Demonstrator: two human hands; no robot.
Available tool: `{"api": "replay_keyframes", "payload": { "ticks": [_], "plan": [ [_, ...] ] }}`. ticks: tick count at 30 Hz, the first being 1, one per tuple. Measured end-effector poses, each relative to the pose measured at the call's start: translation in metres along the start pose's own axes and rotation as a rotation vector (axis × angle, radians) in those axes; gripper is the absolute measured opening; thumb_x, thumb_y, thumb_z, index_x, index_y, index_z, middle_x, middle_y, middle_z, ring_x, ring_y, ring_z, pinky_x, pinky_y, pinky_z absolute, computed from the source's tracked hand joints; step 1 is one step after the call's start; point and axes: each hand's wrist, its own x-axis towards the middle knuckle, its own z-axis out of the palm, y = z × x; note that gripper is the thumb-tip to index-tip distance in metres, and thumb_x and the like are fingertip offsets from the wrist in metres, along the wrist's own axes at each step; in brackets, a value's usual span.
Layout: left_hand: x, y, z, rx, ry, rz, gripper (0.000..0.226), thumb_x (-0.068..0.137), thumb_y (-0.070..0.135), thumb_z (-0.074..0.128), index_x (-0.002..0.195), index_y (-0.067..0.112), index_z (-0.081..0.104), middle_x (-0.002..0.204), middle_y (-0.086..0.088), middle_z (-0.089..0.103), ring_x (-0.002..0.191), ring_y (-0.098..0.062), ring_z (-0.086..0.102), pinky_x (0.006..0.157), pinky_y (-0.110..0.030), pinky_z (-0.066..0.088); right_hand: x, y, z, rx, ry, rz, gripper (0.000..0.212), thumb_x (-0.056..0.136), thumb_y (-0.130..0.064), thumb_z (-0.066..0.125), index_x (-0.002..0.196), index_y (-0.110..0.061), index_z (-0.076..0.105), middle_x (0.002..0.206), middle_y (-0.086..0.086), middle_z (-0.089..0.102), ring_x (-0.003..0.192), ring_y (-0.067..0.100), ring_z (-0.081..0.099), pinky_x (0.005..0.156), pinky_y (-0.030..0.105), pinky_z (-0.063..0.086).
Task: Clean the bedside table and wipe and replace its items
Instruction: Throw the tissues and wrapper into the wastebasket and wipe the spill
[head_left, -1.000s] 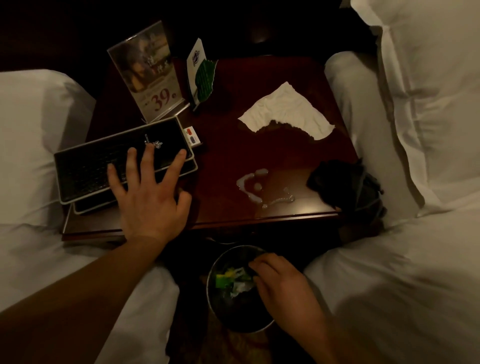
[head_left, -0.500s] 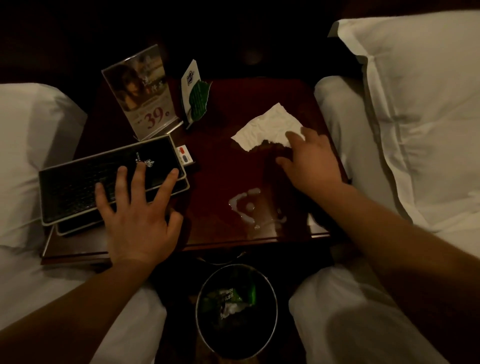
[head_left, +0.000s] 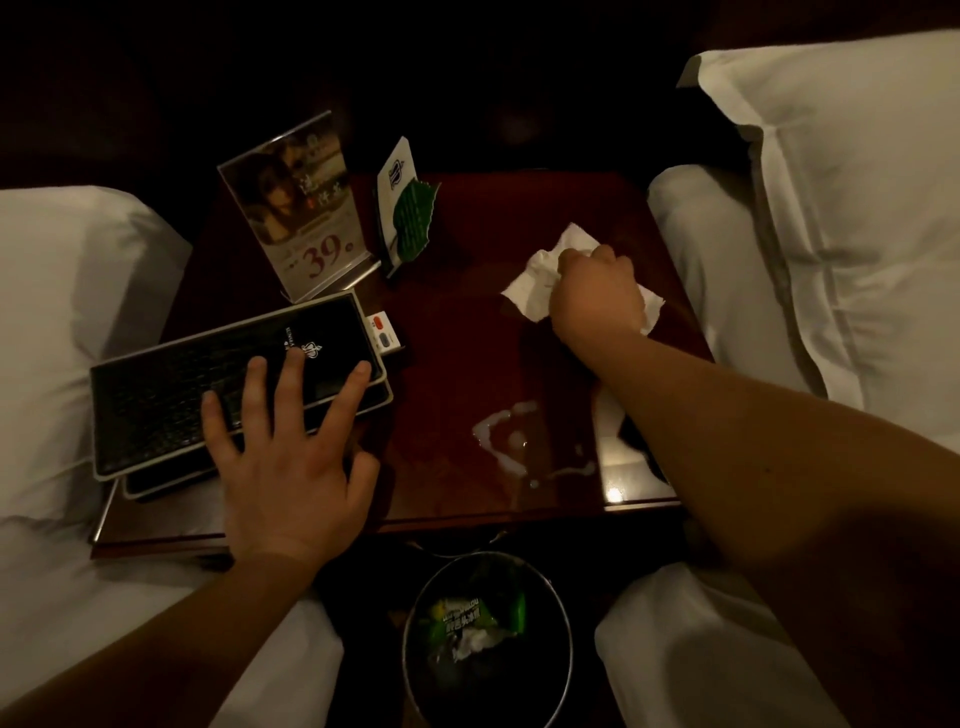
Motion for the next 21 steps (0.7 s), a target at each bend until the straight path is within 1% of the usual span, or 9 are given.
{"api": "replay_keyframes", "payload": {
  "ticks": [3,5,7,9,13,15,17,19,21],
  "plan": [
    [0.003,-0.001,0.0,0.011,-0.012,-0.006,0.072,0.081,0.044,0.042,0.152,0.041,0.029,0.159,-0.016,0.026,0.15,-0.039,0.014,0.116,-0.068,0.007,0.003,0.007,-0.003,0.099,0.087,-0.002,0.026,0.089,-0.001,0.051,0.113,-0.005,0.057,0.112,0.018,0.06,0.101,0.033,0.057,0.071,0.037,0.045],
    [0.004,0.001,0.0,0.01,-0.012,-0.002,0.072,0.081,0.044,0.043,0.152,0.04,0.029,0.159,-0.016,0.026,0.15,-0.04,0.014,0.116,-0.068,0.006,-0.001,0.014,-0.011,0.28,0.166,-0.007,0.017,0.089,-0.006,0.053,0.104,-0.005,0.06,0.094,0.014,0.065,0.081,0.027,0.062,0.064,0.039,0.05],
    [0.004,0.001,0.0,0.016,-0.008,0.003,0.072,0.082,0.043,0.043,0.152,0.04,0.03,0.159,-0.017,0.026,0.15,-0.04,0.015,0.115,-0.068,0.006,-0.01,0.02,-0.022,0.494,0.242,-0.043,0.012,0.087,-0.01,0.054,0.094,-0.006,0.062,0.08,0.01,0.064,0.066,0.024,0.059,0.058,0.042,0.054],
    [0.004,0.001,0.0,0.015,-0.005,0.001,0.07,0.083,0.043,0.043,0.152,0.04,0.031,0.158,-0.017,0.027,0.15,-0.04,0.015,0.116,-0.068,0.006,-0.023,0.023,-0.031,0.585,0.301,-0.103,0.021,0.086,-0.001,0.047,0.093,-0.009,0.065,0.084,0.012,0.064,0.069,0.026,0.06,0.061,0.043,0.054],
    [0.005,0.0,-0.002,0.006,-0.014,-0.008,0.07,0.083,0.042,0.044,0.152,0.04,0.03,0.159,-0.017,0.027,0.15,-0.041,0.015,0.116,-0.067,0.006,-0.067,0.013,-0.054,0.825,0.305,-0.176,0.034,0.078,0.009,0.046,0.08,-0.015,0.071,0.095,0.004,0.063,0.079,0.01,0.057,0.064,0.014,0.045],
    [0.005,-0.001,-0.003,0.012,-0.02,-0.01,0.07,0.083,0.042,0.044,0.152,0.04,0.03,0.158,-0.017,0.027,0.149,-0.041,0.015,0.116,-0.068,0.006,-0.093,0.005,-0.063,0.969,0.267,-0.177,0.038,0.077,0.012,0.048,0.073,-0.018,0.07,0.095,0.0,0.064,0.083,0.003,0.058,0.068,0.013,0.047],
    [0.004,-0.001,-0.003,0.015,-0.023,-0.013,0.07,0.083,0.043,0.043,0.152,0.04,0.03,0.159,-0.017,0.027,0.15,-0.04,0.014,0.116,-0.068,0.007,-0.123,0.003,-0.067,1.052,0.252,-0.22,0.037,0.075,0.015,0.052,0.071,-0.016,0.071,0.095,-0.001,0.066,0.088,0.004,0.062,0.072,0.016,0.049],
    [0.004,-0.001,-0.003,0.013,-0.019,-0.011,0.07,0.083,0.044,0.042,0.152,0.041,0.03,0.159,-0.017,0.027,0.15,-0.04,0.014,0.116,-0.067,0.006,-0.155,0.005,-0.062,1.067,0.235,-0.292,0.034,0.073,0.016,0.055,0.073,-0.013,0.073,0.096,-0.003,0.068,0.091,0.003,0.063,0.075,0.012,0.046],
    [0.005,0.001,-0.003,0.009,-0.017,-0.011,0.07,0.083,0.044,0.042,0.152,0.041,0.03,0.159,-0.017,0.026,0.15,-0.04,0.014,0.116,-0.067,0.006,-0.189,0.01,-0.049,1.062,0.17,-0.337,0.037,0.073,0.017,0.057,0.075,-0.016,0.074,0.1,-0.009,0.068,0.095,0.001,0.063,0.077,0.01,0.046]
  ]
}}
